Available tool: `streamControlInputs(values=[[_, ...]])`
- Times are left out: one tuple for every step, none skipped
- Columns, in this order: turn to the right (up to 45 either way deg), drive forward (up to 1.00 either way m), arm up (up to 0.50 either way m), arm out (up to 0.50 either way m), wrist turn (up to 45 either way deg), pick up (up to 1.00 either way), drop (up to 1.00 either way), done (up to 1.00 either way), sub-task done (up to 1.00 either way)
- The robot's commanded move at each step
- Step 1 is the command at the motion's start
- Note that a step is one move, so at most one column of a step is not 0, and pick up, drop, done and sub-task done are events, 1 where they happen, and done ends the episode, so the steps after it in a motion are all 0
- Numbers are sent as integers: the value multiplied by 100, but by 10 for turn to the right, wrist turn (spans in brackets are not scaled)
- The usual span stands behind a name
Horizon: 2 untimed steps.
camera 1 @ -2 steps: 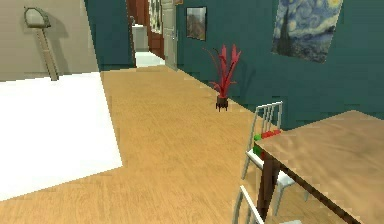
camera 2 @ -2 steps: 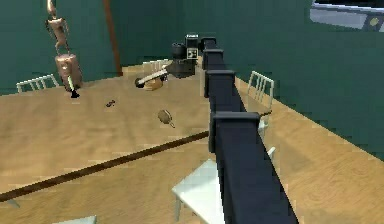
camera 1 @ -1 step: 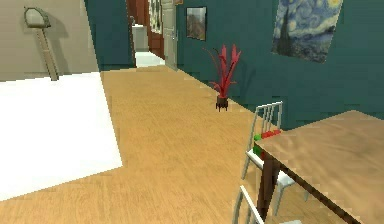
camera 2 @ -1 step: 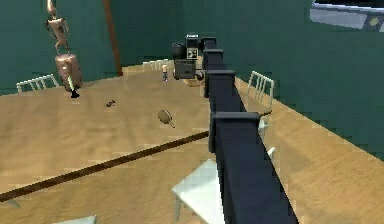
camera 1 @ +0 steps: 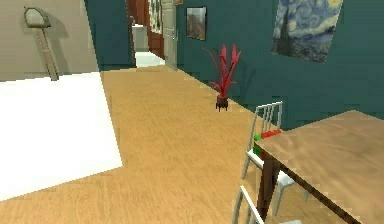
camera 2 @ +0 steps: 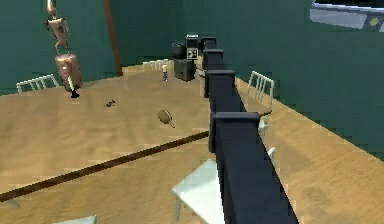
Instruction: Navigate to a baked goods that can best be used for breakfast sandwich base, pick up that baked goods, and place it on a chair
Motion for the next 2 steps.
streamControlInputs(values=[[0,0,-42,0,0,0,0,0,0],[0,0,-32,0,0,0,0,0,0]])
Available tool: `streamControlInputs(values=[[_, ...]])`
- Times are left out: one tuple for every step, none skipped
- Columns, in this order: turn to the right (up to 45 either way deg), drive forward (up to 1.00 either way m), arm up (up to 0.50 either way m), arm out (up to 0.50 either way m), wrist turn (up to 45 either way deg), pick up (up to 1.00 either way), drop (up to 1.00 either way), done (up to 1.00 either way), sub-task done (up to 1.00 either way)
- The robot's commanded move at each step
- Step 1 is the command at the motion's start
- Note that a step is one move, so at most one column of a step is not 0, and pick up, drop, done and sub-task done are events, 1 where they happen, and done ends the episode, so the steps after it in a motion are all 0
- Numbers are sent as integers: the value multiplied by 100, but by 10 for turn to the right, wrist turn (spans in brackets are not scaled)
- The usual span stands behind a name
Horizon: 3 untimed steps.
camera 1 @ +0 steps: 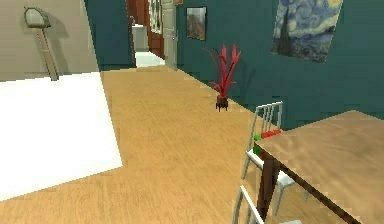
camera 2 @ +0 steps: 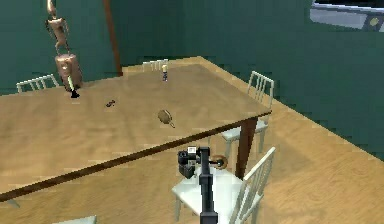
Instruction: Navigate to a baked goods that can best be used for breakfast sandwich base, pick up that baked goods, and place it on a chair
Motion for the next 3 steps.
streamControlInputs(values=[[0,0,0,0,0,0,100,0,0],[0,0,10,0,0,0,0,0,0],[0,0,0,-8,0,0,0,0,0]])
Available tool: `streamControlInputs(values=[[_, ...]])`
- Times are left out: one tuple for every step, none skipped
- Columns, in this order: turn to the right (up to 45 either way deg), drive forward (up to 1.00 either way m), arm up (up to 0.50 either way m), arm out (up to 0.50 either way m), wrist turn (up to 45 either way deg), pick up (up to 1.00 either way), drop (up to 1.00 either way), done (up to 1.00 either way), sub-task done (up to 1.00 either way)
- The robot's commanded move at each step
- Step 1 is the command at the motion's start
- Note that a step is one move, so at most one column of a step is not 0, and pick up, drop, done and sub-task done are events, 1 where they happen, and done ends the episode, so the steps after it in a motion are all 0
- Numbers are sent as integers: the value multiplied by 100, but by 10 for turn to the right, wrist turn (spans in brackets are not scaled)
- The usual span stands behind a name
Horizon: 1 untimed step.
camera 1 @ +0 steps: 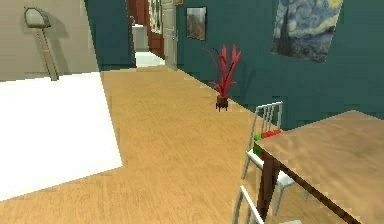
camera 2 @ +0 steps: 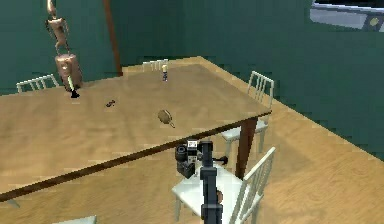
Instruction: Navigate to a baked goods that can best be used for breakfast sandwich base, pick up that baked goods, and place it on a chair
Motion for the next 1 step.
streamControlInputs(values=[[0,0,0,0,0,0,0,100,0]])
